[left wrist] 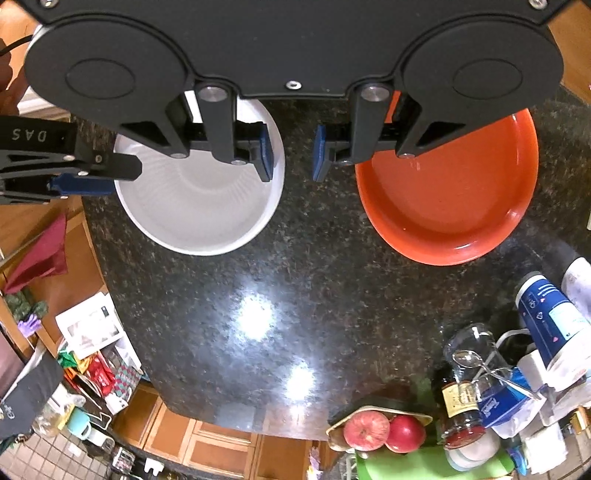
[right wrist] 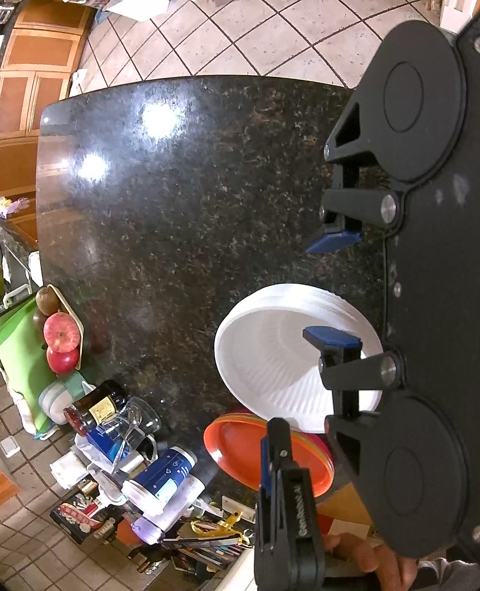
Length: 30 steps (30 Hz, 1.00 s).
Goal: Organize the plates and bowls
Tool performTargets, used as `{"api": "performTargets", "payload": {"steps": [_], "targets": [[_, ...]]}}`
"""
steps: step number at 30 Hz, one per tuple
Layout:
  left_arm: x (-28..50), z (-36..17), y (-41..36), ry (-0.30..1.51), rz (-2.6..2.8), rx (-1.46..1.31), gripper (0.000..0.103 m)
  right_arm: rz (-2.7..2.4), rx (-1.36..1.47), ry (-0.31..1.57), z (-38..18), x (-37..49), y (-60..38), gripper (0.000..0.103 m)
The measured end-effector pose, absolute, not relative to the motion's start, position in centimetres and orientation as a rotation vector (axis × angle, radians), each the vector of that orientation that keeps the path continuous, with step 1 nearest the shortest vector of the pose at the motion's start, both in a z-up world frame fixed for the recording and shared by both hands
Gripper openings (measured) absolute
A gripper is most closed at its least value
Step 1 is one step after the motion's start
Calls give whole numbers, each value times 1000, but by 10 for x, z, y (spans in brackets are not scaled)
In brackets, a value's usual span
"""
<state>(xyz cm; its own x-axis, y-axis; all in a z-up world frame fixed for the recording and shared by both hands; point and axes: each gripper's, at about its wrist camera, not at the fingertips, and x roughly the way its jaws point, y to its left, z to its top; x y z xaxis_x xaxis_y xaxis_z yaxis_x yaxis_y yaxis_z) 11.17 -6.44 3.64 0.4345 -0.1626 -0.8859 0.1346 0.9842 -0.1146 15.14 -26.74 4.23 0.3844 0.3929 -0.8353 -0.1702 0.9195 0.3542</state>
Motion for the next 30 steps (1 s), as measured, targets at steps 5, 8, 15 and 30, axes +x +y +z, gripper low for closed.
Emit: {"api": "performTargets", "payload": {"steps": [5,8,15,30], "targets": [[113,33,-72,1118,-196,-17,33,378,215,1126,39,156,-267,47],[118,24,-77,1151,-196,-17,33,388,212,1132,36,158,-265,47],[124,7,-89,1210,-197,2,33,397,210,1151,29,163,-261,37],[126,7,-90,1249,-203,-51,27,422,204,1157,34,162,-259,23]]}}
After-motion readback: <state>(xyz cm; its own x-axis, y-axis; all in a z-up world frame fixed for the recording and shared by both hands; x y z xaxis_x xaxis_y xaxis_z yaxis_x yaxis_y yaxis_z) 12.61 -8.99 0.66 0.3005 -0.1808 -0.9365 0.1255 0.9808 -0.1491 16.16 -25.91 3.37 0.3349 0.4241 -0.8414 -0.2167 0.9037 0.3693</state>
